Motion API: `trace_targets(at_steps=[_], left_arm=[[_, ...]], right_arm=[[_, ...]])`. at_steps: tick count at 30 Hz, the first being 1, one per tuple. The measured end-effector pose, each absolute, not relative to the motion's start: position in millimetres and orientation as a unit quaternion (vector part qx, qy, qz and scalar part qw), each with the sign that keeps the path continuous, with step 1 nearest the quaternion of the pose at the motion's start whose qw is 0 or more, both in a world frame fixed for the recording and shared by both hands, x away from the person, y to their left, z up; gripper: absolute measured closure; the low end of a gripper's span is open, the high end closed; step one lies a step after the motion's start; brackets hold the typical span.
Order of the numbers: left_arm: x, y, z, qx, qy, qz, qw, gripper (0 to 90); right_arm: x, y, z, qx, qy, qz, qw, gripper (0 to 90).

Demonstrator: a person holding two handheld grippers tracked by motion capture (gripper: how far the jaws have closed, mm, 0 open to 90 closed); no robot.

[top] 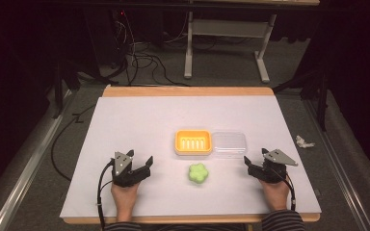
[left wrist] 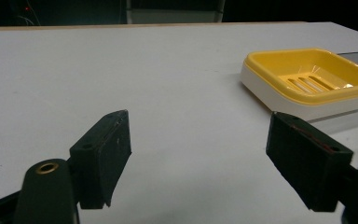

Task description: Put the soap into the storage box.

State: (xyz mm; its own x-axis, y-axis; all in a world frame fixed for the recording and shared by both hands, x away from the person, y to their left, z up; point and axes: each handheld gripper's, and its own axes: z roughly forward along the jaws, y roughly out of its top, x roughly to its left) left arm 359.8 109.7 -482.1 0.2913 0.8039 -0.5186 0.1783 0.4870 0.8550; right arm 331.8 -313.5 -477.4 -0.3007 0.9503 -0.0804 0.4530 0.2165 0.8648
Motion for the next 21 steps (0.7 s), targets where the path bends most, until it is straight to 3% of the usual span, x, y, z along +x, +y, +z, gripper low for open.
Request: trace_targets(at_steps=[21], left_arm=[[360.0,111.7,-481.4,0.439,0.551,0.232,0.671,22.8]], right_arm=[[335.4,-312.6,-477.7,0.511,0.71,0.365,0.32,23.1]])
